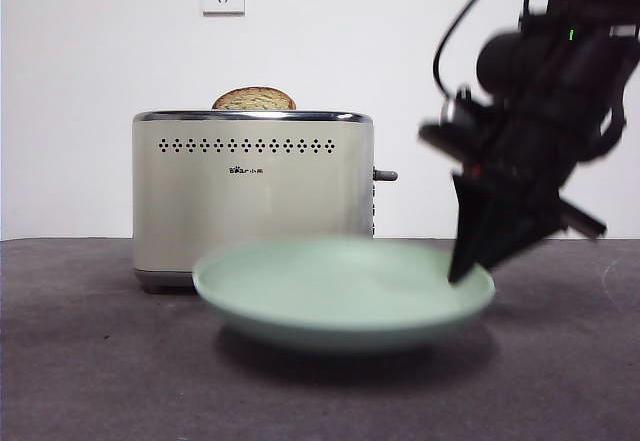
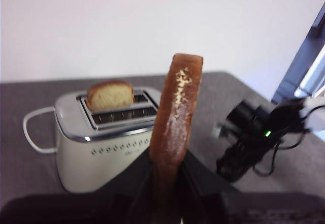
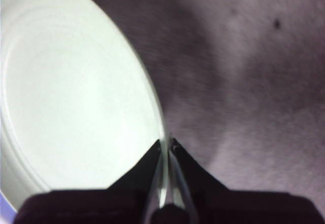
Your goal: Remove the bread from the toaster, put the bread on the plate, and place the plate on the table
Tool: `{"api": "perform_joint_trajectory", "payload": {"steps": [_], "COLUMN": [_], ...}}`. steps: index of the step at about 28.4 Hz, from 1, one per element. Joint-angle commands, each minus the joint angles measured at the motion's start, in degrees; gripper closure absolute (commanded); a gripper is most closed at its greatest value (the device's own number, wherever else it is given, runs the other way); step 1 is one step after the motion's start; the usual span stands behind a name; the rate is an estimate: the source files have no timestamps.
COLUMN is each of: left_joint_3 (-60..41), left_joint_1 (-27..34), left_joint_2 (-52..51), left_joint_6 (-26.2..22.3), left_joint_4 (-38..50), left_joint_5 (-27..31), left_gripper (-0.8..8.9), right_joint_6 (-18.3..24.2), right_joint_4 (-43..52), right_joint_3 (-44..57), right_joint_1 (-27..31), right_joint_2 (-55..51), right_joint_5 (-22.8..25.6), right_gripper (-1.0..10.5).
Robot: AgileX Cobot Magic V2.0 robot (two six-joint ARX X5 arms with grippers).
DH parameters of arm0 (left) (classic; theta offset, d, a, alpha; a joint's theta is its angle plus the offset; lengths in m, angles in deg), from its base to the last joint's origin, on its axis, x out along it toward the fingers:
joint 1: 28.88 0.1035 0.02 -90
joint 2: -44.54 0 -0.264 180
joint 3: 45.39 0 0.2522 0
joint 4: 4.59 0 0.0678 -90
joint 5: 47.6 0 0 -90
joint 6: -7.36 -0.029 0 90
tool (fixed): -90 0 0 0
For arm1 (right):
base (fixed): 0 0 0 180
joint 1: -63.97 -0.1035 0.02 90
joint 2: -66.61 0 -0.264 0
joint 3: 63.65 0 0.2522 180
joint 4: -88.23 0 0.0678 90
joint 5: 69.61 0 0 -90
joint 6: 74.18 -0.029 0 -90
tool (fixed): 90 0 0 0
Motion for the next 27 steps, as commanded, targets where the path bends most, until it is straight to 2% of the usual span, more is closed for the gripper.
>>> {"api": "perform_joint_trajectory", "payload": {"steps": [1,5,11,13,22,24,27], "left_joint_3": [-0.3,-0.3,-0.3,-0.3,-0.3,-0.3,-0.3], "left_joint_1": [-0.2,-0.2,-0.2,-0.2,-4.7,-7.0,-9.3], "left_joint_2": [3.8,11.7,25.5,29.8,46.4,49.2,51.2], "left_joint_6": [0.1,-0.4,1.1,2.2,2.3,2.3,2.3], "left_joint_4": [1.6,4.9,12.2,13.2,13.1,13.1,13.0], "left_joint_5": [-4.5,-15.2,-37.6,-41.5,-41.9,-37.8,-28.0], "left_gripper": [8.2,8.2,8.2,8.2,8.2,8.2,8.16], "right_joint_6": [-0.9,-0.9,-0.5,-0.5,-0.6,-0.6,-0.5], "right_joint_4": [-0.1,-1.1,-3.5,-4.3,-7.0,-7.6,-7.9], "right_joint_3": [-0.2,-0.2,-0.2,-0.2,-0.3,-0.3,-0.3], "right_joint_1": [-0.6,-0.7,-0.7,-0.7,-0.7,-0.7,-0.7], "right_joint_2": [-4.1,-9.7,-16.3,-17.9,-22.5,-23.1,-23.4], "right_joint_5": [-0.5,-0.4,-0.3,-0.3,-0.3,-0.4,-0.4], "right_gripper": [9.6,9.6,9.6,9.6,9.6,9.6,9.6]}}
